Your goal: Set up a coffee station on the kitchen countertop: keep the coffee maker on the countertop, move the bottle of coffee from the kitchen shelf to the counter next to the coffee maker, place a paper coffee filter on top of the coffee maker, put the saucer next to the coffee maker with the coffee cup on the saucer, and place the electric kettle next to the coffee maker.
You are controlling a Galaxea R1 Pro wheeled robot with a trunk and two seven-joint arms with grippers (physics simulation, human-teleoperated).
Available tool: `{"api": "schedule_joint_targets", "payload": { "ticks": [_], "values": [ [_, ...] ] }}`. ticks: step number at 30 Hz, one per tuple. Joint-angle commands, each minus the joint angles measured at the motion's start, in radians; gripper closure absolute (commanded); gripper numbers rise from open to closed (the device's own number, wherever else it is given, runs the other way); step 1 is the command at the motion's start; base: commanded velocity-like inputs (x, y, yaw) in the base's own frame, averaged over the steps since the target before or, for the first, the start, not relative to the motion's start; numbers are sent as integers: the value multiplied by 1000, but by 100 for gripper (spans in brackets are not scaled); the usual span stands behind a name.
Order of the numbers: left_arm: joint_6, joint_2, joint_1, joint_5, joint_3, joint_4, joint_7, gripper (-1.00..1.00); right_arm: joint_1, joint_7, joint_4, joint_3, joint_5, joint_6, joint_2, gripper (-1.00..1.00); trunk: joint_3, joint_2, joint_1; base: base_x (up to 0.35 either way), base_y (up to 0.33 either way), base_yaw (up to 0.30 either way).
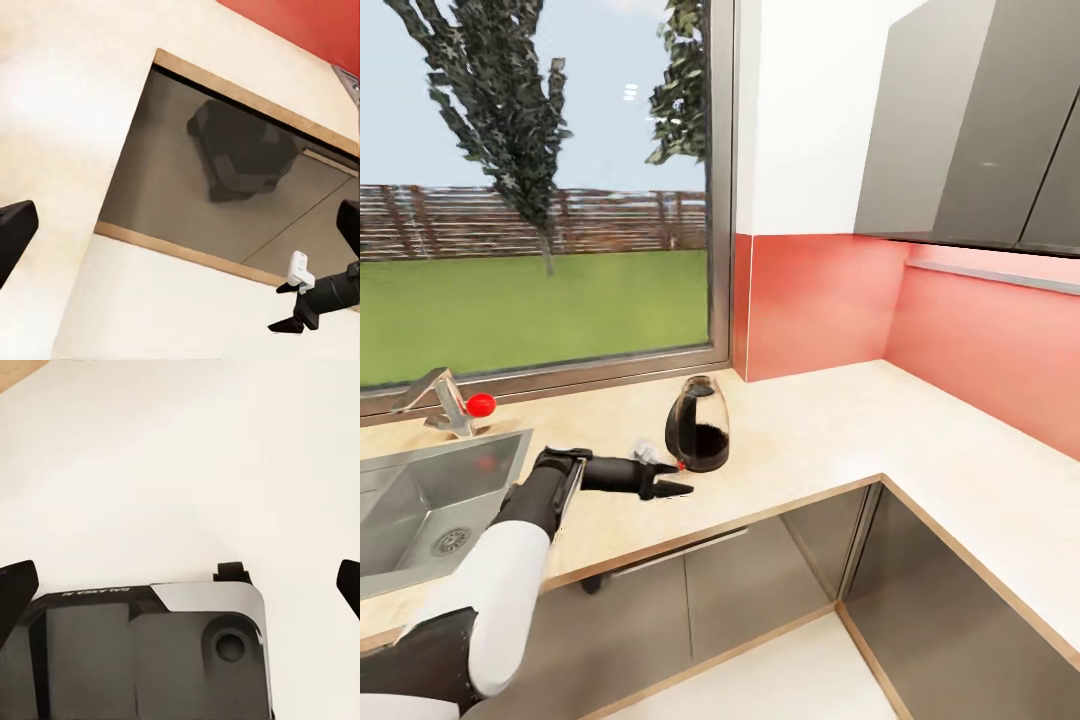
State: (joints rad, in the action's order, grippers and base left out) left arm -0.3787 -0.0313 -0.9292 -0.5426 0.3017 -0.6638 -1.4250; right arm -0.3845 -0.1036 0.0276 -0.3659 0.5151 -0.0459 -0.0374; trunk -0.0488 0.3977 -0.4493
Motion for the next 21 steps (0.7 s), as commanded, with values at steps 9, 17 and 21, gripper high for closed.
{"api": "schedule_joint_targets", "payload": {
  "ticks": [9, 17, 21],
  "values": [
    [12, 105, 7, -10, 7, -32, 23, -100, -1, -2, 5, -8, 11, -3, 2, -100, -2, 2, -1, 0, 0, 0],
    [93, 126, 9, -9, 4, -33, 143, -100, -1, -2, -1, -8, 8, 36, -8, -100, -2, 2, -1, 0, 0, 0],
    [102, 117, 8, -7, 1, -33, 220, -100, -1, -2, -3, -8, 5, 42, -9, -100, -2, 2, -1, 0, 0, 0]
  ]
}}
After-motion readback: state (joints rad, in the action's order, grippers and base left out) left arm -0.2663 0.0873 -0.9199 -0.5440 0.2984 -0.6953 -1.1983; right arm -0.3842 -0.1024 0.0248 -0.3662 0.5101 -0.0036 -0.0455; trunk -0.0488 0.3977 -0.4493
